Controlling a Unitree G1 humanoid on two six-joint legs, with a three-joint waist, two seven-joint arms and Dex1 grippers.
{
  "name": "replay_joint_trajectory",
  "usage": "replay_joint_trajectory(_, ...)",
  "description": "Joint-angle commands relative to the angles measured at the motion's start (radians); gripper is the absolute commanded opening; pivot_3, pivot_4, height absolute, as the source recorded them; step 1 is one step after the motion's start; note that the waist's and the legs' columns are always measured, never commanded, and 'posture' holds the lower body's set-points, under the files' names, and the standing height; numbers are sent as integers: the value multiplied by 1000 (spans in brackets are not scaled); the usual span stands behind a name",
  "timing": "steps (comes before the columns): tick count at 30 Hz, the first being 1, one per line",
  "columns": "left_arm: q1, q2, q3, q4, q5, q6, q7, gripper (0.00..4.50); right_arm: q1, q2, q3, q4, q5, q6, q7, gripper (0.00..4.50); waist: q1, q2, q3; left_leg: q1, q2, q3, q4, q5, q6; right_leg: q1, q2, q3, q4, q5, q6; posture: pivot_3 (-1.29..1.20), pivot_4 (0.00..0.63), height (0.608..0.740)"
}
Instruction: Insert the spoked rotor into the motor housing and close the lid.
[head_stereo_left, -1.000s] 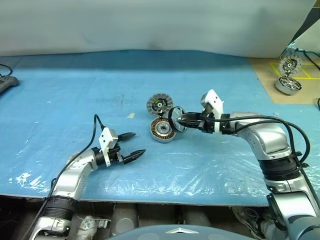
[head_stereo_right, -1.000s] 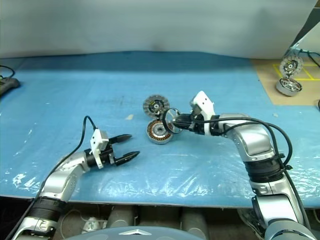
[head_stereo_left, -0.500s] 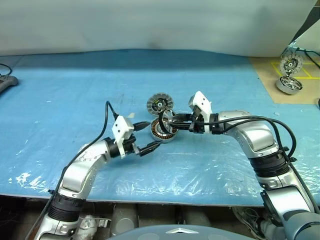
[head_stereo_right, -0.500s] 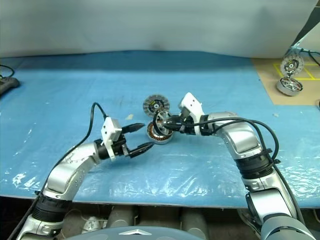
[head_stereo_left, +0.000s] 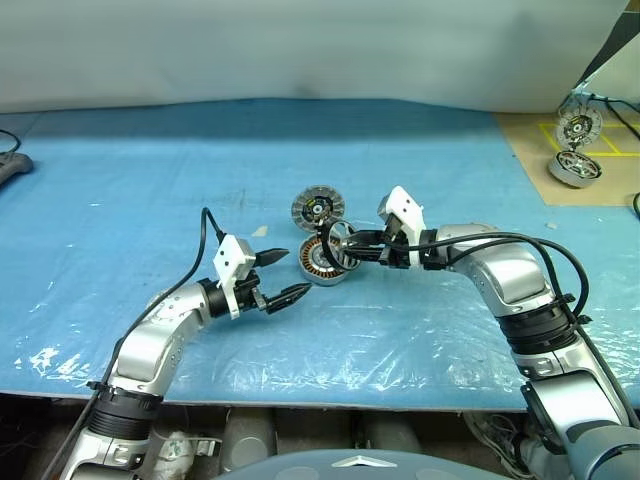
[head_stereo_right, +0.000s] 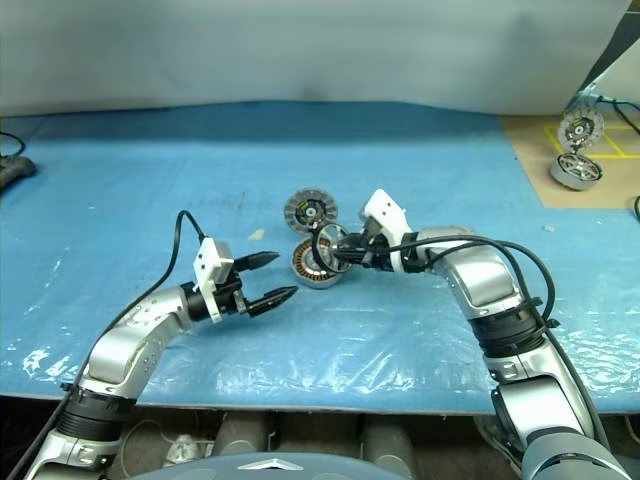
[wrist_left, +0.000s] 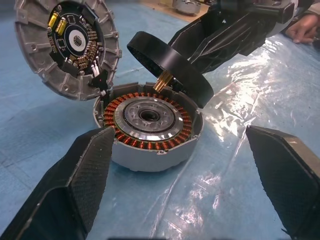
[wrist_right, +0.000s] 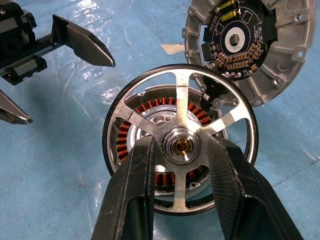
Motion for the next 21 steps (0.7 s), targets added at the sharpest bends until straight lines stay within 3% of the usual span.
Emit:
replay_joint_trajectory(1, 1, 0, -4, -70, -8, 7, 16, 4500, -19, 8, -13, -26, 10, -16, 2, 1205, 0, 0, 0, 0, 0, 0, 0, 0, 0, 0, 0, 0, 0, 0, 0, 0, 150, 740)
replay_joint_trajectory(11, 4, 30, 26, -134, -43, 78, 35, 4500, -76, 49, -26, -37, 41, 18, 5, 1205, -1, 0, 0, 0, 0, 0, 1, 0, 0, 0, 0, 0, 1, 0, 0, 0, 150, 740)
replay_joint_trajectory(21, 64, 36, 52, 146, 6, -175, -94, 4500, -74, 62, -3, 2, 19, -2, 3, 1205, 0, 0, 0, 0, 0, 0, 1, 0, 0, 0, 0, 0, 1, 0, 0, 0, 150, 740)
